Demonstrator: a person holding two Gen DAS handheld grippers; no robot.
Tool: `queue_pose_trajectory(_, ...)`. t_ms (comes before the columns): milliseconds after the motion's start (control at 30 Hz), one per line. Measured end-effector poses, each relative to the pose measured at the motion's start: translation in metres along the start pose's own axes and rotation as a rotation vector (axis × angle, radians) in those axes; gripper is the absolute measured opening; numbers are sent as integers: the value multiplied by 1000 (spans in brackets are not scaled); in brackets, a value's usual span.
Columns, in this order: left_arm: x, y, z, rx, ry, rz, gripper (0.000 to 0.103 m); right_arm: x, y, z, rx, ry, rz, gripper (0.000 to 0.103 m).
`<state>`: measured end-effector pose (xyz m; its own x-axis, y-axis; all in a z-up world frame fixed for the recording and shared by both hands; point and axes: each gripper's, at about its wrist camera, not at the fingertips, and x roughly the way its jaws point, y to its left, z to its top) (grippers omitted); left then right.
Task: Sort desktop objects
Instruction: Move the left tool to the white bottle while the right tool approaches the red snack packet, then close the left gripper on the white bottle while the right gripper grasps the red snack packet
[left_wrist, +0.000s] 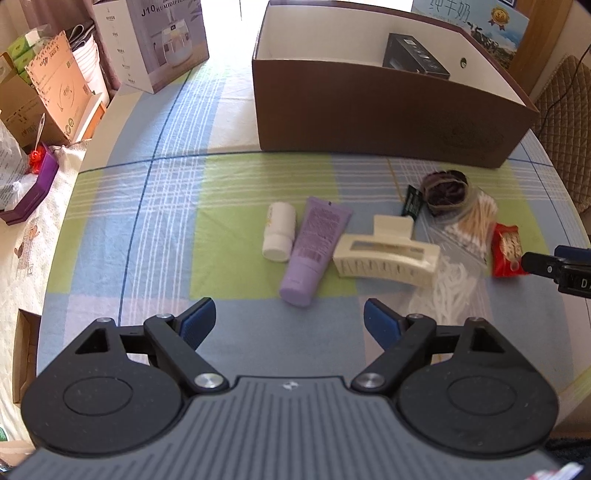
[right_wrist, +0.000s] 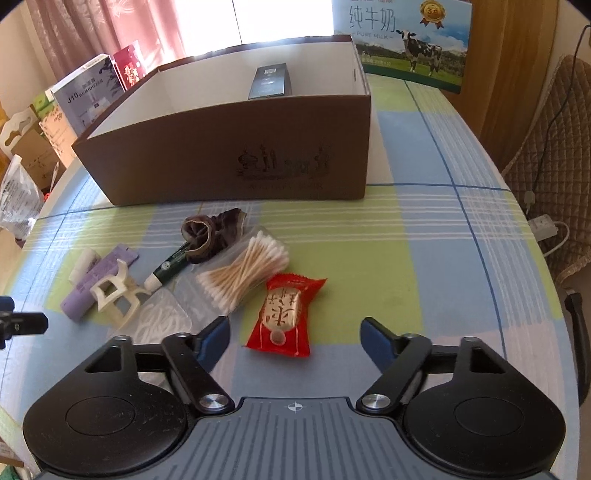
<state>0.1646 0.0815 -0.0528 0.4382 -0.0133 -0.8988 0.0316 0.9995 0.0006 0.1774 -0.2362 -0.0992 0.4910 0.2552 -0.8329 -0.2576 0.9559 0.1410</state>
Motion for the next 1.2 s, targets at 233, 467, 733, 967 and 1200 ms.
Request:
queue_pose_trajectory(233, 16, 9, 12, -14, 0, 1, 82, 24, 1, 3, -7, 24, -7, 59)
queue_pose_trajectory(467, 30, 15, 25, -7, -2, -2, 75, 41, -6, 1, -8, 29, -21, 50)
queue_pose_trajectory(733, 50, 16, 38, 27, 1, -27, 63, 39, -33, 5, 37, 21, -88, 40)
queue_pose_trajectory(967, 68, 17, 48, 57, 3, -61, 42, 33, -56, 6, 98, 27, -133, 40)
queue_pose_trajectory(1200, 84, 21, 57, 79, 28, -81, 22, 24, -63, 2, 131, 25, -142, 53)
